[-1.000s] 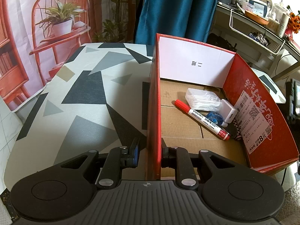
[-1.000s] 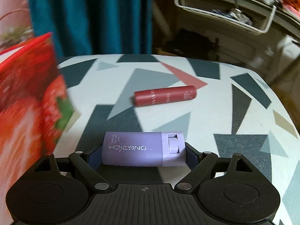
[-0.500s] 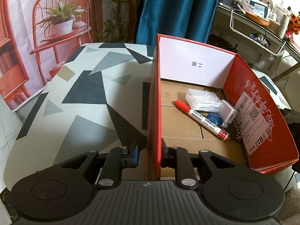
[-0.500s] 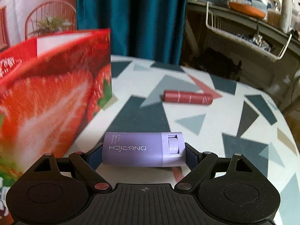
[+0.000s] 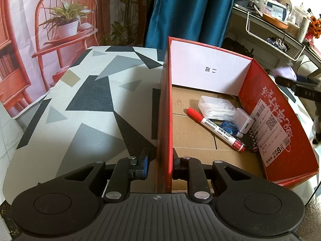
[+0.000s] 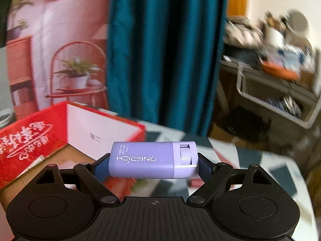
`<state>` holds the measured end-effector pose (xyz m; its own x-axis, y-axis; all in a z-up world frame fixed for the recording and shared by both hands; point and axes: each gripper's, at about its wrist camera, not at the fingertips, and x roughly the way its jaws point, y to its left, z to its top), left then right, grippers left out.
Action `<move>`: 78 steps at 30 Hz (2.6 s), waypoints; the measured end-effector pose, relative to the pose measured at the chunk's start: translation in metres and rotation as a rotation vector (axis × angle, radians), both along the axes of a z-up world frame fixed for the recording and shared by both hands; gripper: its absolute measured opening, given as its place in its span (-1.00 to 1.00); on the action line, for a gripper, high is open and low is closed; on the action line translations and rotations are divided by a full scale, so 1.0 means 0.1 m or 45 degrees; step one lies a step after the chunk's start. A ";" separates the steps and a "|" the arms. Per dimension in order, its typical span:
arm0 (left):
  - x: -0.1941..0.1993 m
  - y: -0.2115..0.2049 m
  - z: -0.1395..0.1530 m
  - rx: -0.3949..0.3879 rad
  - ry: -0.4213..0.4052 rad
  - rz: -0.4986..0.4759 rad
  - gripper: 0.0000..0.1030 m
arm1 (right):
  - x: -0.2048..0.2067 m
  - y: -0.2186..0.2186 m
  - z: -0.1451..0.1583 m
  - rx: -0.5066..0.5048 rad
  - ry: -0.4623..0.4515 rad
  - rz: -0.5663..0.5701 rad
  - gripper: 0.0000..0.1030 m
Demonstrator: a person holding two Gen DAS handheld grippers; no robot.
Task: Organize rigid objects
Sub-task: 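Carry the lavender stick into the red box and release it, then move the right tool to the dark red lipstick tube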
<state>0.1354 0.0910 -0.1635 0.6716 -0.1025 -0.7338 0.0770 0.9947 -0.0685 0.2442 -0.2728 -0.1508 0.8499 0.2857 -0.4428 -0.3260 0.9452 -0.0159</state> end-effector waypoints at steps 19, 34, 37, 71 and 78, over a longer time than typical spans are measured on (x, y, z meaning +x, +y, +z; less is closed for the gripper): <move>0.01 0.00 -0.01 -0.004 -0.002 0.000 -0.57 | 0.06 0.89 -0.01 -0.240 0.017 0.411 0.62; 0.02 -0.02 -0.02 0.000 0.001 -0.003 -0.56 | 0.03 0.81 0.05 -0.195 -0.019 0.387 0.61; 0.02 -0.02 -0.02 -0.001 0.001 -0.003 -0.56 | 0.03 0.68 0.12 -0.161 -0.050 0.337 0.61; -0.01 -0.01 -0.01 -0.004 -0.016 0.031 -0.56 | 1.41 -0.75 -1.14 -0.102 0.262 -0.215 0.99; -0.01 -0.01 -0.01 -0.002 -0.016 0.029 -0.56 | 1.50 -0.73 -1.22 -0.115 0.335 -0.189 0.98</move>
<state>0.1348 0.0903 -0.1648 0.6827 -0.0884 -0.7253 0.0554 0.9961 -0.0693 0.3941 -0.3455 -0.2729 0.7321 0.1166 -0.6711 -0.1888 0.9814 -0.0355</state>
